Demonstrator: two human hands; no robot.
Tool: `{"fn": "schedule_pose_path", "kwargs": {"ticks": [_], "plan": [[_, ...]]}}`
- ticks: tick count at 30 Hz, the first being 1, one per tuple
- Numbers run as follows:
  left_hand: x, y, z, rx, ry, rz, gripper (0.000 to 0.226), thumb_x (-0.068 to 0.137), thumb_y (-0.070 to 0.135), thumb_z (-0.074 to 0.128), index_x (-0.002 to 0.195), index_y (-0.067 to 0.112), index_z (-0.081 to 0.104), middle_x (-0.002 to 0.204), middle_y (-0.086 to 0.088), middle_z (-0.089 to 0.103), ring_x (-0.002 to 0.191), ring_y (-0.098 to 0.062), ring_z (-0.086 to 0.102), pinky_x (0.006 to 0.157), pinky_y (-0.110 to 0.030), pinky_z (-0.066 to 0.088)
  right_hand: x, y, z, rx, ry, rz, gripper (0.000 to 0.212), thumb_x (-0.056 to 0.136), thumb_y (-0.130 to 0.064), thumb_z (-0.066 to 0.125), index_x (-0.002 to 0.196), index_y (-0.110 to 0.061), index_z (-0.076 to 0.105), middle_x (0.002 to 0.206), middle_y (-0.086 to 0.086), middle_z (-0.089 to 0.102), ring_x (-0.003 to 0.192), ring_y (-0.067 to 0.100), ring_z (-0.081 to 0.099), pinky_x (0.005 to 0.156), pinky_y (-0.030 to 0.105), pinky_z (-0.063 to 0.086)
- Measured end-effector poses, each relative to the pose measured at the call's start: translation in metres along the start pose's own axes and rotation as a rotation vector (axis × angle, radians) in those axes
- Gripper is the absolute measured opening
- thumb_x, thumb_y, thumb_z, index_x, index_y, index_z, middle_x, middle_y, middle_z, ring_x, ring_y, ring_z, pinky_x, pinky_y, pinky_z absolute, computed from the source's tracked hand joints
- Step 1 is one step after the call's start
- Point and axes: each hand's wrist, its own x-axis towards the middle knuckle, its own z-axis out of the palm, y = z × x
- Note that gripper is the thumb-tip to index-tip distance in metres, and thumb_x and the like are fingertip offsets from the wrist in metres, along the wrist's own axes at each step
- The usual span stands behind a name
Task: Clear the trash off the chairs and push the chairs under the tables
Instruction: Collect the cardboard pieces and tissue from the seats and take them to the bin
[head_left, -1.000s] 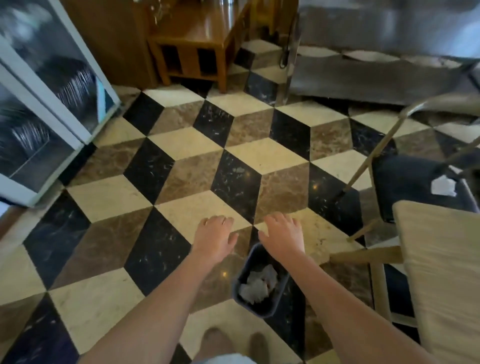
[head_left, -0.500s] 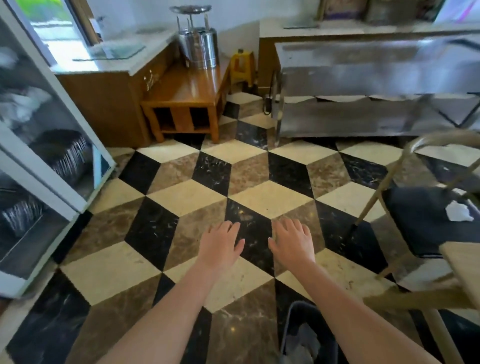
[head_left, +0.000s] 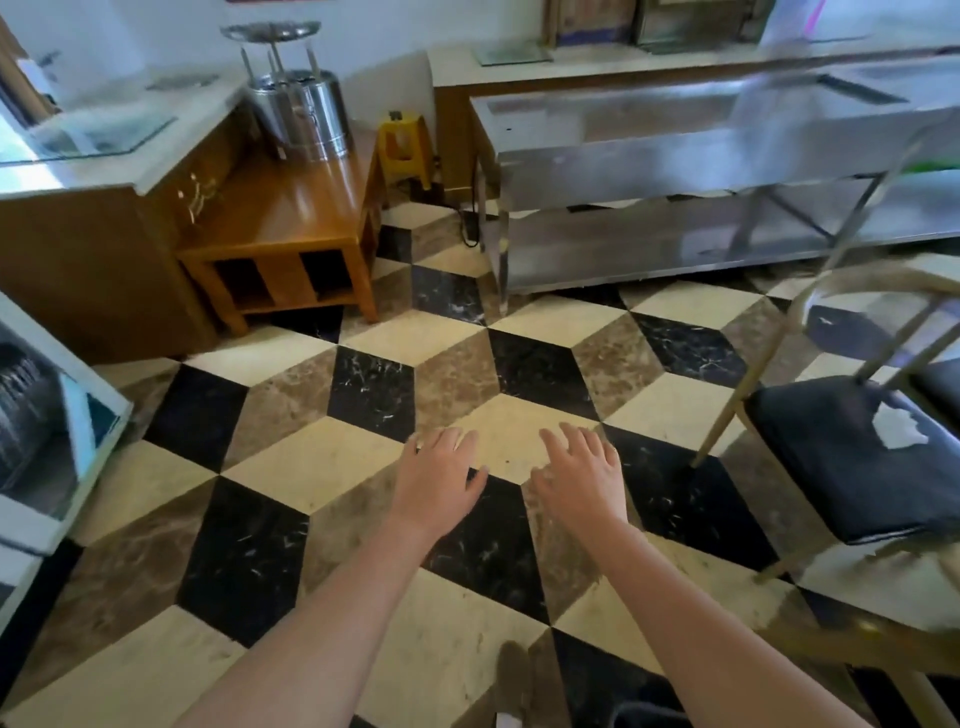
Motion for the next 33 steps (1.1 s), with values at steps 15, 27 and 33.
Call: {"fn": "schedule_pose_path", "kwargs": {"ticks": [15,27,33], "plan": [[0.338,0.004,0.001,-0.037,0.043,0.12,0.051,0.094,0.047,0.036,0.137,0.019,0.04,0.139,-0.001,0.048,0.129,-0.018,0.039,0.106,-0.036,0.029,0.289,0.105,-0.055,0.027,0.101,0.128,0.046,0.092,-0.04,0.044,0.134,-0.022,0.039,0.143,0.005,0.039,0.132,0.025,0.032,0.11,0.044,0.028],[0.63,0.041,0.011,-0.054,0.014,0.397,0.047,0.093,0.042,0.038,0.129,0.013,0.047,0.129,-0.006,0.055,0.12,-0.023,0.046,0.102,-0.04,0.033,0.492,0.207,-0.093,0.073,0.194,0.386,0.044,0.092,-0.039,0.047,0.132,-0.021,0.044,0.139,0.004,0.044,0.13,0.024,0.034,0.109,0.042,0.026],[0.725,0.105,0.025,-0.115,0.018,0.531,0.044,0.09,0.041,0.038,0.115,0.01,0.056,0.114,-0.009,0.063,0.106,-0.026,0.058,0.091,-0.042,0.042,0.545,0.284,-0.1,0.083,0.248,0.546,0.043,0.092,-0.04,0.049,0.129,-0.018,0.048,0.137,0.005,0.048,0.129,0.025,0.037,0.107,0.041,0.026]]}}
